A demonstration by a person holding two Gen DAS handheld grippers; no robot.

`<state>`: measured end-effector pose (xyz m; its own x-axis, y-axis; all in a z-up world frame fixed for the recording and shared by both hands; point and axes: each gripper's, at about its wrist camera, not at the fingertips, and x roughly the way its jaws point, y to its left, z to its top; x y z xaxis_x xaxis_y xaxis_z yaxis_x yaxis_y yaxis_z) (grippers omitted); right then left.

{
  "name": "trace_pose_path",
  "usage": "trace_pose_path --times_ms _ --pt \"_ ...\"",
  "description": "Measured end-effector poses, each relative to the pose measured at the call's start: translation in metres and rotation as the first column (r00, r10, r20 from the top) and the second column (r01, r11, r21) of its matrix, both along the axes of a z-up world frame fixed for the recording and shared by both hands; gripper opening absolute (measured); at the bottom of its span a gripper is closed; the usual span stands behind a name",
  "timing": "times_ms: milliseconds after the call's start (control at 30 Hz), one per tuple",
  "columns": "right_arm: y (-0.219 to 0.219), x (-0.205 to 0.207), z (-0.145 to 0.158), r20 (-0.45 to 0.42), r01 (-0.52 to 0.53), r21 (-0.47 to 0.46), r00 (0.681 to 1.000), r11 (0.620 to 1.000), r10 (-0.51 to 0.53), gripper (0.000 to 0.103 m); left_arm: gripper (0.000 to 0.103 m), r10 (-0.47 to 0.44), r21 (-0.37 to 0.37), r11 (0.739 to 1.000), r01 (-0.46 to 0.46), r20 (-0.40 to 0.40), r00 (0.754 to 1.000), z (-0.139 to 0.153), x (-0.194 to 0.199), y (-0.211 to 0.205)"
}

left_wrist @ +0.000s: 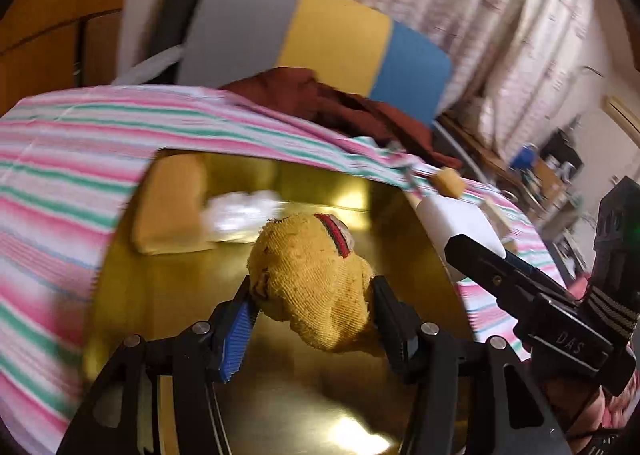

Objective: Organize objects
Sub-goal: 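Carry the foam block and knitted toy into the gold tray and open both tools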

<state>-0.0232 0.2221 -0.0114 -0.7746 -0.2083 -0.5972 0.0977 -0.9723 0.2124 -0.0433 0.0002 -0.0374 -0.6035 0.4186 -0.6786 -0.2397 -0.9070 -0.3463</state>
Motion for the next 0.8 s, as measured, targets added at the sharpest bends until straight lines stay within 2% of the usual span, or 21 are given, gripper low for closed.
trace_pose_path --times_ms 100,200,300,533,667,800 --pt "-0.025 -0.019 -0.009 0.033 -0.043 0.006 0.999 0.999 0.043 0.099 0.057 0.053 -0.024 0.998 -0.052 0.030 0.998 -0.009 -0.005 -0.019" --pt "-0.043 -0.032 -0.015 0.068 -0.072 0.008 0.995 0.997 0.071 0.099 0.061 0.109 -0.087 0.991 -0.102 0.072 0.991 -0.020 -0.012 -0.031" --pt "-0.053 -0.036 -0.017 0.078 -0.086 0.008 0.993 0.996 0.085 0.100 0.063 0.139 -0.097 0.987 -0.130 0.098 0.985 -0.024 -0.013 -0.040" --pt "-0.052 -0.029 -0.013 0.061 -0.079 0.030 0.995 0.996 0.077 0.103 0.067 0.156 -0.151 0.977 -0.151 0.019 0.988 -0.009 -0.003 -0.034" --pt "-0.044 -0.022 -0.014 0.068 -0.062 0.020 0.996 0.998 0.060 0.103 0.067 0.166 -0.138 0.976 -0.166 -0.013 0.986 0.001 -0.001 -0.034" --pt "-0.035 -0.017 -0.016 0.082 -0.044 0.011 0.996 0.999 0.043 0.103 0.067 0.154 -0.109 0.982 -0.154 -0.010 0.988 0.006 -0.001 -0.030"
